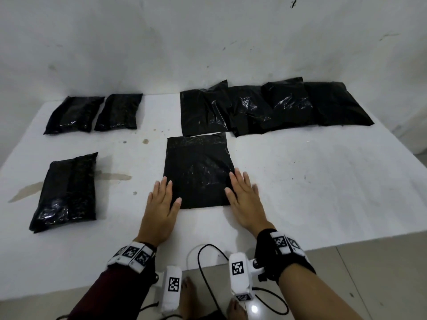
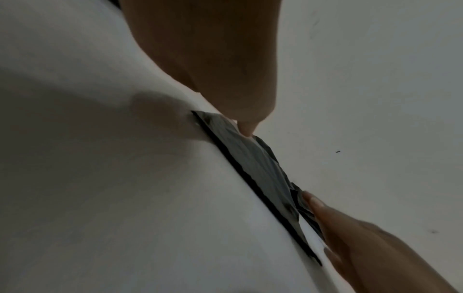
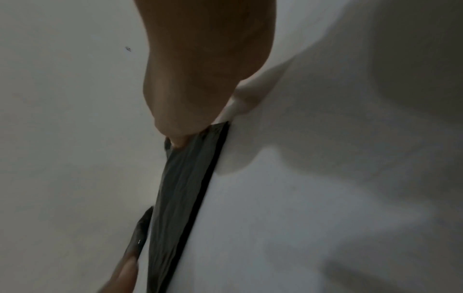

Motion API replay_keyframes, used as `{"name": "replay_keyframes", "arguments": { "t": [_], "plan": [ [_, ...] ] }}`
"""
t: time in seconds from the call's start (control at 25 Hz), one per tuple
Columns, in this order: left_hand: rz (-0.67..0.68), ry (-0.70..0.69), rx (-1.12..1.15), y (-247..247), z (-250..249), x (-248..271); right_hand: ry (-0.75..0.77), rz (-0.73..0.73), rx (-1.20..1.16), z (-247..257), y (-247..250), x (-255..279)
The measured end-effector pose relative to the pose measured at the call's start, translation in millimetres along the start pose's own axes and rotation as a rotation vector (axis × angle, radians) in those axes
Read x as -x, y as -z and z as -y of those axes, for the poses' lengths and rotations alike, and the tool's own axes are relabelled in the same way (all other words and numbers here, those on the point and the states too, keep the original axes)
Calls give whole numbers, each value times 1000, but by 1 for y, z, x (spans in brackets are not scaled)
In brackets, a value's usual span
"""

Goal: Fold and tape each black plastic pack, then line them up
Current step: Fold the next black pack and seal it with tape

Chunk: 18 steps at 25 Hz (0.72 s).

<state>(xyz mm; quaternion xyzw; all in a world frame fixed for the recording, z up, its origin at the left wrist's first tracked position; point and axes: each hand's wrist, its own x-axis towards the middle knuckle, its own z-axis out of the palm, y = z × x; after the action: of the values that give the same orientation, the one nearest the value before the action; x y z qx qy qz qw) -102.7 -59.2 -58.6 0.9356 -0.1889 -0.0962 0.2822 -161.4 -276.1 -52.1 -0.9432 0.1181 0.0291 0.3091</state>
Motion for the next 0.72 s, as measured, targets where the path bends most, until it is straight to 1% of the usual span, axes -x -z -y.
{"name": "replay_keyframes", "arguments": {
  "t": [0.04, 0.12, 0.2, 0.32, 0.52, 0.64, 0.72],
  "plan": [
    [-31, -11, -19, 0, -3, -3, 19, -23, 23, 7, 0, -2],
    [-46, -37, -82, -5, -11, -13, 120, -11, 147, 26, -9, -8],
    [0, -29, -184, -14, -20, -22, 186, 23, 258, 42, -25, -13],
    [58, -24, -297, -25, -17, -26, 103, 65, 369, 40, -38, -19],
    [57, -27, -328, -17, 2, -19, -14, 80, 353, 7, -21, -10],
    [146, -83, -292, -8, 9, -19, 12, 88, 292, -14, -11, -6],
    [210, -115, -212, -1, 15, -21, 38, 83, 199, -20, -7, -5]
  ]
}}
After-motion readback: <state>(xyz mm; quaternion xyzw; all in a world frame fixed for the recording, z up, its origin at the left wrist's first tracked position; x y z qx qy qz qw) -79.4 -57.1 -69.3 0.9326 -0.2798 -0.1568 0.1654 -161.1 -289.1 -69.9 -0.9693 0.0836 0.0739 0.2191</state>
